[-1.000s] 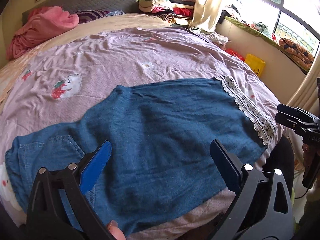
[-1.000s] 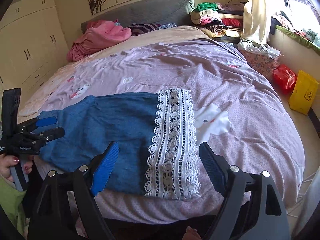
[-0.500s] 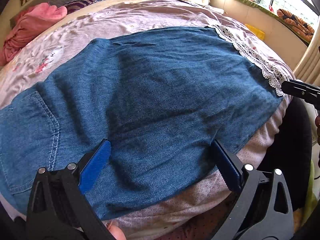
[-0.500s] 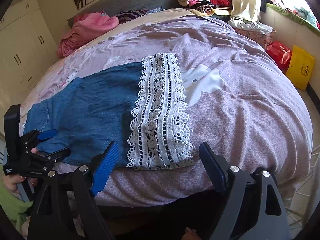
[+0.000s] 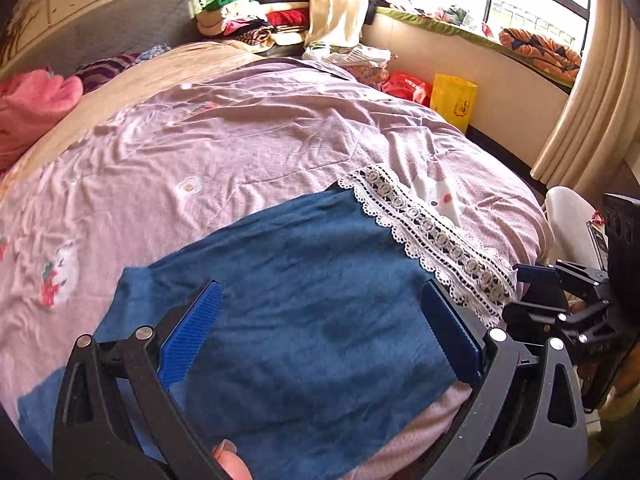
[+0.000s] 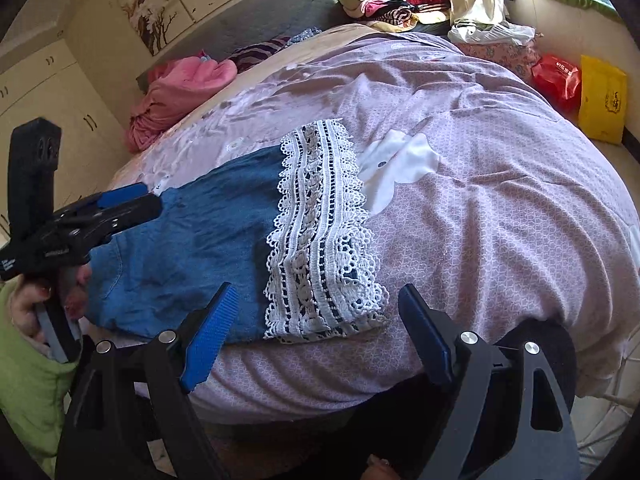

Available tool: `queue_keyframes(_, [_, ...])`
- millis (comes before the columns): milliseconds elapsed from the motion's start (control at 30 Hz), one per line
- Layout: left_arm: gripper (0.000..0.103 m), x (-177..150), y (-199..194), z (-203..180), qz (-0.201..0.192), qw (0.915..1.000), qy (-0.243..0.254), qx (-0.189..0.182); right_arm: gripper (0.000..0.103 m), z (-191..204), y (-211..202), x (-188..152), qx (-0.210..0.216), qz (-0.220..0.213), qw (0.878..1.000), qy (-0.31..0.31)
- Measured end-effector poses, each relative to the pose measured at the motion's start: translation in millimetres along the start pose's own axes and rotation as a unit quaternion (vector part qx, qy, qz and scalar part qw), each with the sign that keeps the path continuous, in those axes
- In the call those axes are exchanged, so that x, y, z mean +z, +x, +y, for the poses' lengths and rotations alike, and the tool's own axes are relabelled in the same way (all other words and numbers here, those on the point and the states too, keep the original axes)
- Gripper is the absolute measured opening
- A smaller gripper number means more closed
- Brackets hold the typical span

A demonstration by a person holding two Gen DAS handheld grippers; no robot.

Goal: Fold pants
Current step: 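Grasp the lace hem with the left tool while the right tool grasps the lace too, lift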

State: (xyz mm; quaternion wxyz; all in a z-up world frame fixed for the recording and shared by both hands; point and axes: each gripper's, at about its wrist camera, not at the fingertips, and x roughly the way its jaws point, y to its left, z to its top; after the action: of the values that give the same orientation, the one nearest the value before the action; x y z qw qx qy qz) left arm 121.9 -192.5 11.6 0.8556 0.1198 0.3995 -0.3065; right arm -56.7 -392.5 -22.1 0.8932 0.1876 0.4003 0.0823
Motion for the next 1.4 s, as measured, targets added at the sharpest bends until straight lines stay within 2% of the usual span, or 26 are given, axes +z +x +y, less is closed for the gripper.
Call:
queue_keyframes(267, [0.093,42,71,-14,0.053,0.9962,0.041,-0.056,0.079,-4,12,4,0.021,0.002,1.000,0.006])
queue_keyframes(367, [0.093,54,93,-11,0.073,0.9940,0.039,-0.072,0.070,-5,16,5,0.016,-0.002,1.000,-0.004])
queue_keyframes(433, [0.093,60,103,-10,0.080,0.9921,0.034,-0.091,0.058,-8,20,4,0.016,-0.001,1.000,0.000])
queue_keyframes(467, [0.093,64,108,-10,0.082,0.9911,0.034,-0.100,0.055,-10,22,4,0.019,-0.001,1.000,0.002])
queue_keyframes(500, [0.090,67,113,-10,0.086,0.9899,0.035,-0.108,0.052,-10,22,4,0.021,-0.001,1.000,0.002])
queue_keyframes(733, [0.073,80,138,-21,0.111,0.9816,0.072,-0.138,0.051,-17,25,3,0.042,-0.002,0.999,0.012])
queue_keyframes(867, [0.071,82,145,-31,0.125,0.9738,0.105,-0.159,0.051,-18,31,7,0.050,0.003,0.999,0.011])
queue_keyframes(967, [0.068,87,154,-30,0.137,0.9687,0.106,-0.178,0.051,-18,36,9,0.057,0.006,0.998,0.011])
queue_keyframes(1067, [0.059,92,162,-31,0.144,0.9654,0.108,-0.189,0.051,-16,37,9,0.059,0.006,0.998,0.008])
queue_keyframes(1100, [0.052,92,164,-32,0.146,0.9651,0.106,-0.189,0.049,-14,38,9,0.059,0.006,0.998,0.005])
queue_keyframes(1133, [0.048,92,165,-32,0.146,0.9656,0.105,-0.188,0.040,-13,38,9,0.061,0.007,0.998,0.003])
queue_keyframes(1200, [0.034,90,162,-34,0.141,0.9673,0.105,-0.183,0.028,-11,38,9,0.072,0.009,0.997,0.006])
queue_keyframes(1267, [0.029,90,159,-33,0.133,0.9692,0.100,-0.181,0.027,-8,38,10,0.076,0.005,0.997,0.007])
queue_keyframes(1300, [0.023,91,157,-31,0.128,0.9709,0.094,-0.179,0.026,-6,37,11,0.077,0.004,0.997,0.004])
queue_keyframes(1400, [0.018,94,149,-20,0.115,0.9713,0.073,-0.195,0.024,4,30,15,0.085,-0.009,0.996,-0.001])
